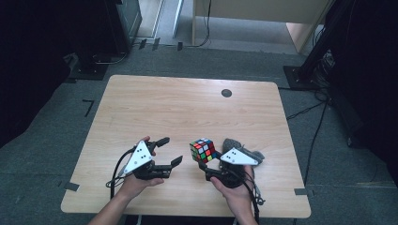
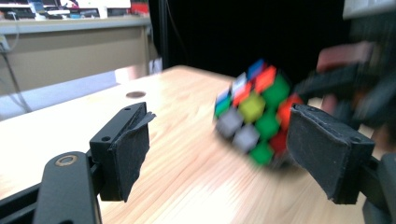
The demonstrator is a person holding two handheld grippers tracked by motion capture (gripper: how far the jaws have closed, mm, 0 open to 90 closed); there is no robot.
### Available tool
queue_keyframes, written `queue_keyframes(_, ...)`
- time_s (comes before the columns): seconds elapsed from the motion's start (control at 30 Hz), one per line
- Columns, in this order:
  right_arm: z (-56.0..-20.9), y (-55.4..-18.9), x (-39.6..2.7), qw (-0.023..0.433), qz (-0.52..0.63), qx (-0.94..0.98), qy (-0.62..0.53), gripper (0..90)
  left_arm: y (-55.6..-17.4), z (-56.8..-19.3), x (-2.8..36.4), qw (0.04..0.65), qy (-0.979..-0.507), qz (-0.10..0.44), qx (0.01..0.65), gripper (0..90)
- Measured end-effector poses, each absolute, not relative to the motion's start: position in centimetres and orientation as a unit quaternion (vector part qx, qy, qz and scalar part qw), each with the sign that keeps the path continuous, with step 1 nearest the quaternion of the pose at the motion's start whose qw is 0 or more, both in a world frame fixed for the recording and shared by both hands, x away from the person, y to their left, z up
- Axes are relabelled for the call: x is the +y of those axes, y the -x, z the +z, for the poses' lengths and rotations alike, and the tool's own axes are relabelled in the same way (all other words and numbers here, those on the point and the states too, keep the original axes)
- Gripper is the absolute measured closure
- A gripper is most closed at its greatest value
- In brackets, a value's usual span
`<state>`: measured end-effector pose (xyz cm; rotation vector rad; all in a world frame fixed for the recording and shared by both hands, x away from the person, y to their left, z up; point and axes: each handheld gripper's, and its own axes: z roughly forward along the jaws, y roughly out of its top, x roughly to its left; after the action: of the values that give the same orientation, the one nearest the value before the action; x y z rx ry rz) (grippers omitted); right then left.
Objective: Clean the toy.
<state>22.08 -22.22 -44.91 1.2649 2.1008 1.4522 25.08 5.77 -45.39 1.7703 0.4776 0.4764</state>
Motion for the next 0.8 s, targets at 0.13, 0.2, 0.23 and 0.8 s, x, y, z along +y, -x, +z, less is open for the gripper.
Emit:
queue_keyframes(0.13, -44.4, -22.4, -22.8, 0.115, 0.511, 0.733, -0.434, 34.3, -24.3, -46.7, 4.0, 0.523, -0.797, 0.258, 0.155, 18.3)
queue_keyframes(0.2, -44.2, -22.5, -22.9, 0.100, 0.515, 0.732, -0.434, 34.2, -23.9, -47.1, 3.4, 0.503, -0.808, 0.274, 0.136, 18.0)
queue_keyframes(0.23, -44.2, -22.5, -22.8, 0.091, 0.517, 0.732, -0.434, 34.2, -23.7, -47.3, 3.1, 0.494, -0.812, 0.283, 0.127, 17.9)
queue_keyframes(0.8, -45.2, -22.4, -20.6, 0.003, 0.500, 0.761, -0.413, 33.9, -22.2, -48.2, 1.7, 0.469, -0.820, 0.322, 0.067, 33.1)
